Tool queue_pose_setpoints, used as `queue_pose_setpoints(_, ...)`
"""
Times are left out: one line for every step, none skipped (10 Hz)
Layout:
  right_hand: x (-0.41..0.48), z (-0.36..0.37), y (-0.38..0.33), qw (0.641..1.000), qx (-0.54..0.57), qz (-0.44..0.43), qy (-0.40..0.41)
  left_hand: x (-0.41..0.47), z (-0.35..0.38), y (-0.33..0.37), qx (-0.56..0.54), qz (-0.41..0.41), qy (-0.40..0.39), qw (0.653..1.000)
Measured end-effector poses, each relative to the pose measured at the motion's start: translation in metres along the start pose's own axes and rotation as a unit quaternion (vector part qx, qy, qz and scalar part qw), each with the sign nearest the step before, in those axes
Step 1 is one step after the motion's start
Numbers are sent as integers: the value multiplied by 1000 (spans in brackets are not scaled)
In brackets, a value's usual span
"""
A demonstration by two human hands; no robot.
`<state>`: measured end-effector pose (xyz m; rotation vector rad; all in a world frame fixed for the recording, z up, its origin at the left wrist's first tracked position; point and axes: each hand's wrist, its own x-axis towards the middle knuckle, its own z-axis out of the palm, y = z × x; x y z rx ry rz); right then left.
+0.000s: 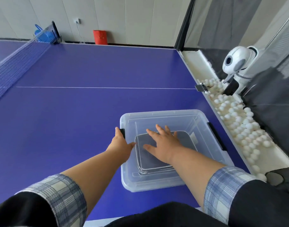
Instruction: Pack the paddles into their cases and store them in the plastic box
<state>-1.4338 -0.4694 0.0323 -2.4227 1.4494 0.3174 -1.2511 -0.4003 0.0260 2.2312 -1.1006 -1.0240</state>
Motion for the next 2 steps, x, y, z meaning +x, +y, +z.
queue_pose_setpoints(-19,-24,17,998,46,7,29,-6,-15,19,96,18,9,995)
queue_pose_setpoints(-42,-49,42,993,76,21,93,-23,-18,43,170,62,45,982)
